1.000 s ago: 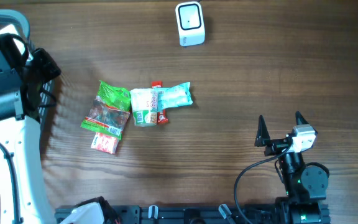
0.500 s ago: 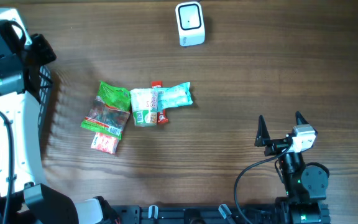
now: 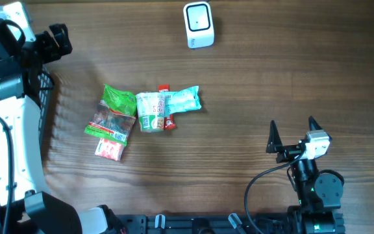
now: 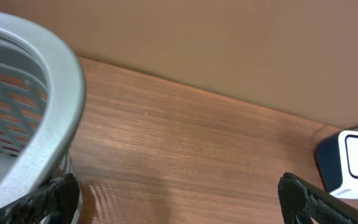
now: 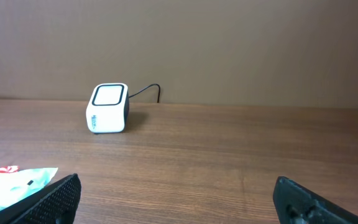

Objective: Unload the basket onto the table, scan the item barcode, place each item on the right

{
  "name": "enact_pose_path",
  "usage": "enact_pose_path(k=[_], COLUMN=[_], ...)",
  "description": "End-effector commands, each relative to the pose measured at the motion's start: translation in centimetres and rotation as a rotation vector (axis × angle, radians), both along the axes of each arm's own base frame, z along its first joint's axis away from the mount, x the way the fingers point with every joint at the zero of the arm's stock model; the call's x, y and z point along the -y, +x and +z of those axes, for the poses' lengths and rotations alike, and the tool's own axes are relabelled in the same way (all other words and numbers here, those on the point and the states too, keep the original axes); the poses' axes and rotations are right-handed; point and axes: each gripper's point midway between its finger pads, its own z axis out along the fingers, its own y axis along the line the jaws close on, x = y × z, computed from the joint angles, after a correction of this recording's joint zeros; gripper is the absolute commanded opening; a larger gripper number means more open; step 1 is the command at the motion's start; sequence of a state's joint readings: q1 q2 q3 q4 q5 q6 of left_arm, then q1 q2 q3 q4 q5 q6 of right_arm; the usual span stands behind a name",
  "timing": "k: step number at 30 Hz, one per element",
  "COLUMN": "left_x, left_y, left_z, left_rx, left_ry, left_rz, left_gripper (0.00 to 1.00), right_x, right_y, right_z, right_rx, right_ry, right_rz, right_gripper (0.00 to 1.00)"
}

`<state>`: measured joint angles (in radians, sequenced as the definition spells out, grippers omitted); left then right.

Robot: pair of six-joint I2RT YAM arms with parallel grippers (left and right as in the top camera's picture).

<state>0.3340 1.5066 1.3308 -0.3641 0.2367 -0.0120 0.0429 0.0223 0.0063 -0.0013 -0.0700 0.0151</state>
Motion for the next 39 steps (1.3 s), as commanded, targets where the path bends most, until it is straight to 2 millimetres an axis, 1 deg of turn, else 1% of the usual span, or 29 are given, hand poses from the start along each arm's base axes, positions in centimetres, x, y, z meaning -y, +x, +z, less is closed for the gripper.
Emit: enact_pose_path(k=[1, 5, 9, 39], left_x=[0.5, 0.9, 1.2, 1.2], left_y=[-0.3, -1.5, -2.2, -2.2], left_z=[-0.2, -2.0, -2.9, -2.9], left_rx=[-0.021, -0.105, -0.151, -0.152], left_ry=[-0.023, -0.054, -0.071, -0.071], left_rz=[-0.028, -0.027, -0.027, -0.027], left_gripper=[1.00, 1.00, 1.00, 1.00], right_x=[0.0, 0.0, 0.0, 0.0], right_y=[0.0, 0.0, 0.0, 0.0], right_z=[0.1, 0.1, 0.1, 0.1], right_rx=[0.005, 0.005, 0.005, 0.005], right_ry=[0.014, 0.014, 0.014, 0.014], right_rz=[0.001, 0.001, 0.001, 0.001], right_gripper=[1.00, 1.00, 1.00, 1.00])
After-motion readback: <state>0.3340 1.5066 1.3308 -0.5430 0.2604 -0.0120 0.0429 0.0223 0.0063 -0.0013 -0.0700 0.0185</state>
